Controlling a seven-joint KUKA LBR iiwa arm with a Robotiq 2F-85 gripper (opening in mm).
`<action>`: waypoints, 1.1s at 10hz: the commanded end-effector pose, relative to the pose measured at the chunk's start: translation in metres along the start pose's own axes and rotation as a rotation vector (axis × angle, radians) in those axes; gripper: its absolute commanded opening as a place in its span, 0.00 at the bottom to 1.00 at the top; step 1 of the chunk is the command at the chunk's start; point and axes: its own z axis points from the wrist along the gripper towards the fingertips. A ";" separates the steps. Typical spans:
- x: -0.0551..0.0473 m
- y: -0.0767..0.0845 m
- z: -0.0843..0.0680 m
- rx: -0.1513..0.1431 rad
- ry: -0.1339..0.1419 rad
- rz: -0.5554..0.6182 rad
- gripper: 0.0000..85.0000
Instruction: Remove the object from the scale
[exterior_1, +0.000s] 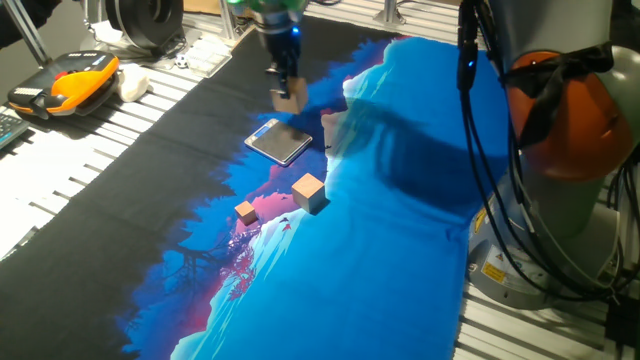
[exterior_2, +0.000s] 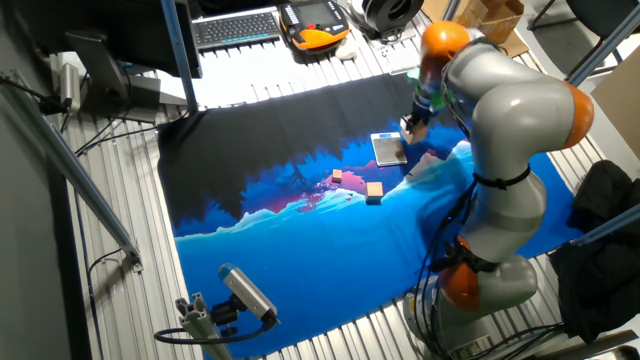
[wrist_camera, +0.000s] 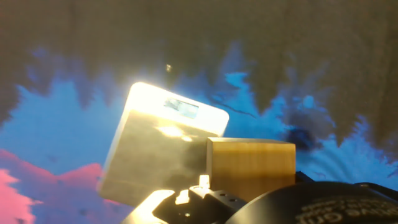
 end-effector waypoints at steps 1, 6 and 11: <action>0.005 -0.003 0.007 0.008 -0.015 -0.007 0.00; 0.034 -0.023 0.019 0.006 -0.037 -0.026 0.00; 0.036 -0.025 0.029 -0.004 -0.044 0.022 0.20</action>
